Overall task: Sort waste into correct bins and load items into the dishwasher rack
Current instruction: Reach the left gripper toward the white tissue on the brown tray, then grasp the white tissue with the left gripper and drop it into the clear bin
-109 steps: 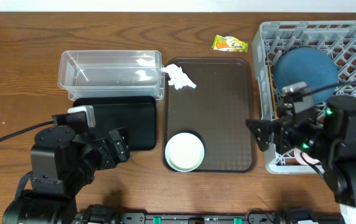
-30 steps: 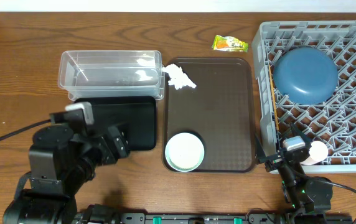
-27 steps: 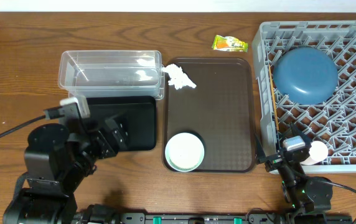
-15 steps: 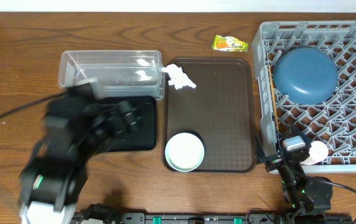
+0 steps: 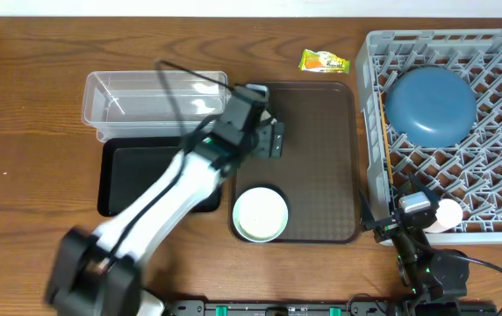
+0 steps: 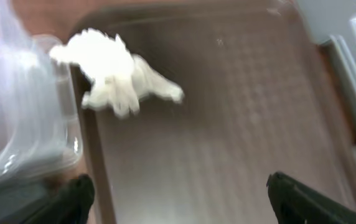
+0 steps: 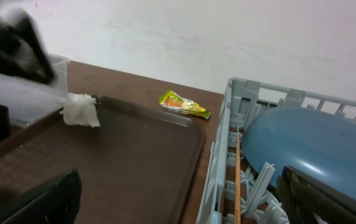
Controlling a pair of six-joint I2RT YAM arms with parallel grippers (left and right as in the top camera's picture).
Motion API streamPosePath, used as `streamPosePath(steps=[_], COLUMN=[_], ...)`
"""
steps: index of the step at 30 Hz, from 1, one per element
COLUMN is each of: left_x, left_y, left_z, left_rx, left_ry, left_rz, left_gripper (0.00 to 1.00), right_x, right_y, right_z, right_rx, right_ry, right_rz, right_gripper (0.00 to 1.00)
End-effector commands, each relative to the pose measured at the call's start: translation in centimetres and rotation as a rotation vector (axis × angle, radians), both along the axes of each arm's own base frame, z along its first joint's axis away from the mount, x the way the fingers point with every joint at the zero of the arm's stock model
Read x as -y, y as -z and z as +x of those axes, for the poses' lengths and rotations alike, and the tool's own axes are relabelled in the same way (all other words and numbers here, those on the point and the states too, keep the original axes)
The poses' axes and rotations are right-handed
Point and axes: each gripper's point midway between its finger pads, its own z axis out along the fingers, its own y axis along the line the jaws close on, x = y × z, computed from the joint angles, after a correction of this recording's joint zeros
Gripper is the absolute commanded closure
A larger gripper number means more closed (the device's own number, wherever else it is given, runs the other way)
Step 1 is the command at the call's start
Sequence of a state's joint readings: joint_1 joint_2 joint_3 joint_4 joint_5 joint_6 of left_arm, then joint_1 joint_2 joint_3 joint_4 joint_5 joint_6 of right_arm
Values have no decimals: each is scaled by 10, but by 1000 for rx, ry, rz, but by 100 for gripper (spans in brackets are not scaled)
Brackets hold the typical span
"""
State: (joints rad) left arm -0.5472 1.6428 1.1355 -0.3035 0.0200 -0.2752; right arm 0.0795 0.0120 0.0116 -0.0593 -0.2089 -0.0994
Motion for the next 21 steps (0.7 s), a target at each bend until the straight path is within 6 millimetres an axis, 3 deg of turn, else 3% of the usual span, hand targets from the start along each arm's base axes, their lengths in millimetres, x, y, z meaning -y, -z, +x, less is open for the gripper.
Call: streamPosePath(steps=[1,8,15,18,21], left_x=[0,27,14,11,14], left_y=[25,70,112,122,116], left_z=[34,83,98,95,93], left_rx=[35,126,145,122,126], left_ry=[5,92,39,40,40], left_rz=[106,151,242,259,248], left_gripper=[9,9,14,29,59], right_x=[3,3,3,3,3], right_y=[1,1,1,1,1], right_z=[0,0,0,0,0], right_rx=[5,5,5,5,5], right_ry=[11,11,11,11,11], right_rz=[-10,-10,-10,-10,-10], right_gripper=[1,1,1,1,1])
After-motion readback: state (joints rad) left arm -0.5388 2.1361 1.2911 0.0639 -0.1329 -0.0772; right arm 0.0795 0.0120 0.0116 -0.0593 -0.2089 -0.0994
